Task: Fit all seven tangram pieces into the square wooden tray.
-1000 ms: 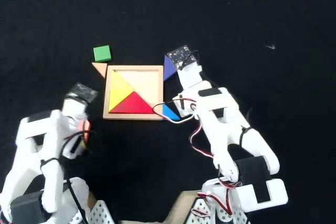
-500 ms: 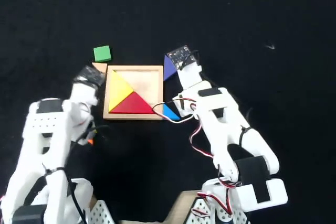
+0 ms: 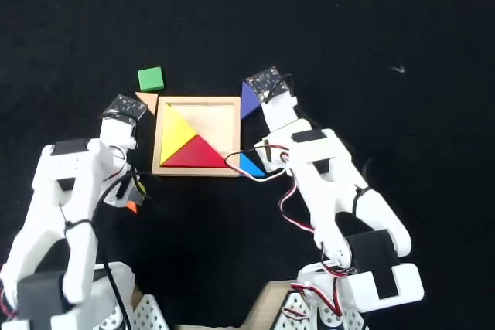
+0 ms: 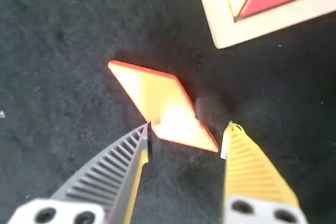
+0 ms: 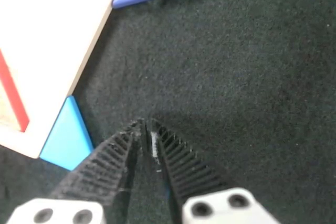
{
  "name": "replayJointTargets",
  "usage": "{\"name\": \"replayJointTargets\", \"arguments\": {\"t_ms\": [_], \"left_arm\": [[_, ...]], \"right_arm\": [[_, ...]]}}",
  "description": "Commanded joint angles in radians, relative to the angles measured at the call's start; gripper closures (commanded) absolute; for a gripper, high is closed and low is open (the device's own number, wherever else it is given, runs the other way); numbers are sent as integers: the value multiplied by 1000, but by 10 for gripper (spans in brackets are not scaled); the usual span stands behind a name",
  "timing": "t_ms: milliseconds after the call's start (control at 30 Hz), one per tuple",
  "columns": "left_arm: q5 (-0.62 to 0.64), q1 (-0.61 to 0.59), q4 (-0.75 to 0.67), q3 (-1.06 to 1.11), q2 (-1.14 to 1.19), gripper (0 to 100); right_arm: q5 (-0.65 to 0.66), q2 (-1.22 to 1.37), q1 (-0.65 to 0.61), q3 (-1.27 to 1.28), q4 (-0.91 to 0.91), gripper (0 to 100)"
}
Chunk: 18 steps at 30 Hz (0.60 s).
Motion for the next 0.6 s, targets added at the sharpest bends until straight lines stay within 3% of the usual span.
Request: {"name": "replayJointTargets", "arguments": {"t_ms": [0,567], "left_arm": [[28,-4,-55,-58,71,766],[135,-2,-109,-85,166,802]], "right_arm": [[12,-2,-12,-7,-11,987],[12,-2,-12,-8,-11,987]]}}
